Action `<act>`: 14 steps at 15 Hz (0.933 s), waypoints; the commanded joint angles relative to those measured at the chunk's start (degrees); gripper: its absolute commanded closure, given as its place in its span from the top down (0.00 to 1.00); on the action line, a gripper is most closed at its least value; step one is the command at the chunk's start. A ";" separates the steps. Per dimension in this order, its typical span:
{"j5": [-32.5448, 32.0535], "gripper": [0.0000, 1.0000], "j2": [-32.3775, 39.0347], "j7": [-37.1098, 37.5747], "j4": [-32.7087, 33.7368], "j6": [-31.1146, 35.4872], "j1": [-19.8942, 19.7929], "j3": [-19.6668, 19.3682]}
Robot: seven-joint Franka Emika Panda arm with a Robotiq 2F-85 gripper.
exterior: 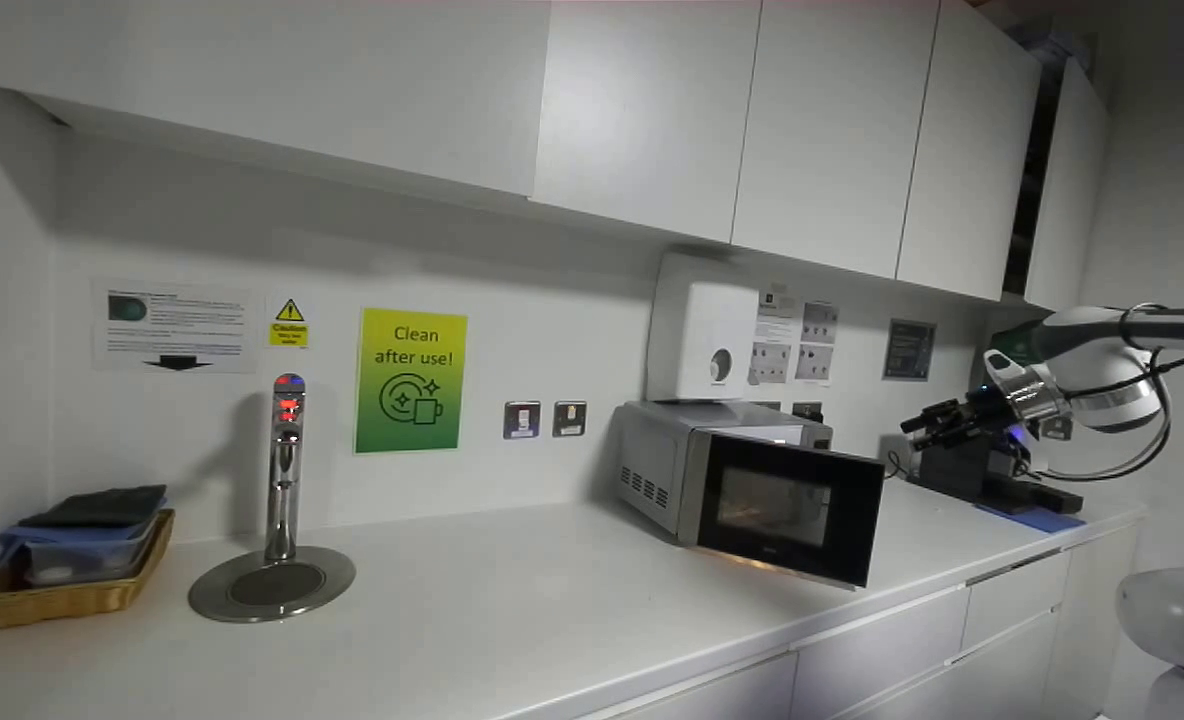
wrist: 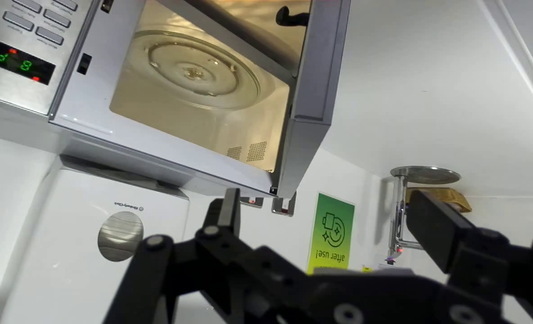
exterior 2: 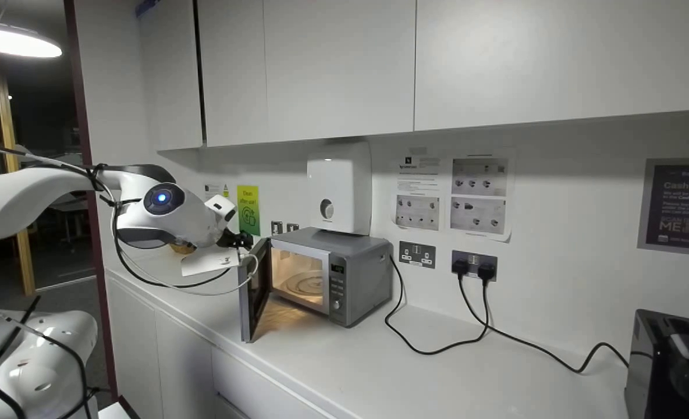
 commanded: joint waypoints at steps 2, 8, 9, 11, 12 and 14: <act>0.73 1.00 -4.38 8.28 0.01 1.01 -6.26 7.72; -0.39 1.00 -8.58 24.27 0.01 -0.55 -11.32 16.08; -0.31 1.00 -9.16 26.30 0.02 -0.73 -11.62 16.80; 0.20 1.00 -10.29 29.88 0.02 -0.83 -11.87 17.78; 0.45 1.00 -10.70 31.29 0.02 -0.70 -11.81 18.14; 1.20 1.00 -11.59 33.54 0.02 -0.27 -11.58 18.80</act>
